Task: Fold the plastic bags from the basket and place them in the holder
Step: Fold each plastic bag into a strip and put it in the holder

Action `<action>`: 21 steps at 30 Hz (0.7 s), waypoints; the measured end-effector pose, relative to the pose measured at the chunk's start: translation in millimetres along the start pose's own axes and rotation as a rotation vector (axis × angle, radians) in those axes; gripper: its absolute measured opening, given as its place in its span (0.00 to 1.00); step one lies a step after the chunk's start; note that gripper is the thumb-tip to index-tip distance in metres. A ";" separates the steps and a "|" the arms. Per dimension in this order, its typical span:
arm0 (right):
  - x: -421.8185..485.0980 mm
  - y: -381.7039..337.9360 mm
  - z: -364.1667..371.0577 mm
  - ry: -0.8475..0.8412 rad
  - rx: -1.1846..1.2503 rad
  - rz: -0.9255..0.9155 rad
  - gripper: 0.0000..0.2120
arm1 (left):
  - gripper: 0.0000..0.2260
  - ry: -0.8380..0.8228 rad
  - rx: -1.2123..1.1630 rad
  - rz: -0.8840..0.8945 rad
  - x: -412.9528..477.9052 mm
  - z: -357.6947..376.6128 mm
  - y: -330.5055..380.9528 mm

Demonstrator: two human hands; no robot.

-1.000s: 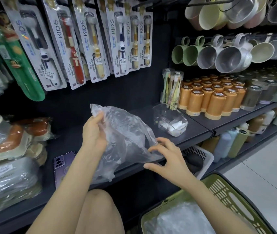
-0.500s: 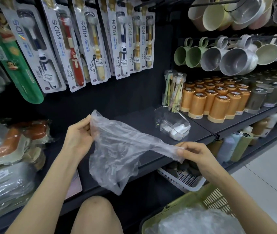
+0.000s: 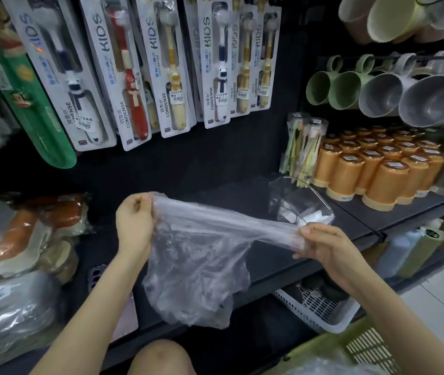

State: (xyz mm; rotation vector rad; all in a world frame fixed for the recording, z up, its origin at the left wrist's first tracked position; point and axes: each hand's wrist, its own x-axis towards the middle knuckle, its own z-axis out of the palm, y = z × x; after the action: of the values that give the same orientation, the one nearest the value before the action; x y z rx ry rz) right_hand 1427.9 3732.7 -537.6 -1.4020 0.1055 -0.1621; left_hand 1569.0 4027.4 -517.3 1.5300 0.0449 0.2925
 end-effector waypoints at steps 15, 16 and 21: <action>80.8 28.9 11.0 0.318 -0.348 0.101 0.21 | 0.08 0.030 0.008 -0.264 64.2 27.7 -47.5; 86.4 30.5 10.3 0.347 -0.363 0.099 0.20 | 0.09 0.017 0.132 -0.202 67.2 31.0 -51.9; 105.0 33.3 6.3 0.369 -0.429 0.137 0.18 | 0.12 -0.087 0.360 -0.192 80.3 41.2 -64.6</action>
State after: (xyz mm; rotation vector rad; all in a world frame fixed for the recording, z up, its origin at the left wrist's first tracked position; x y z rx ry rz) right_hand 1534.1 3725.7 -567.1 -1.7728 0.5680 -0.2961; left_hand 1665.4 4003.5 -566.9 1.8786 0.1824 0.0653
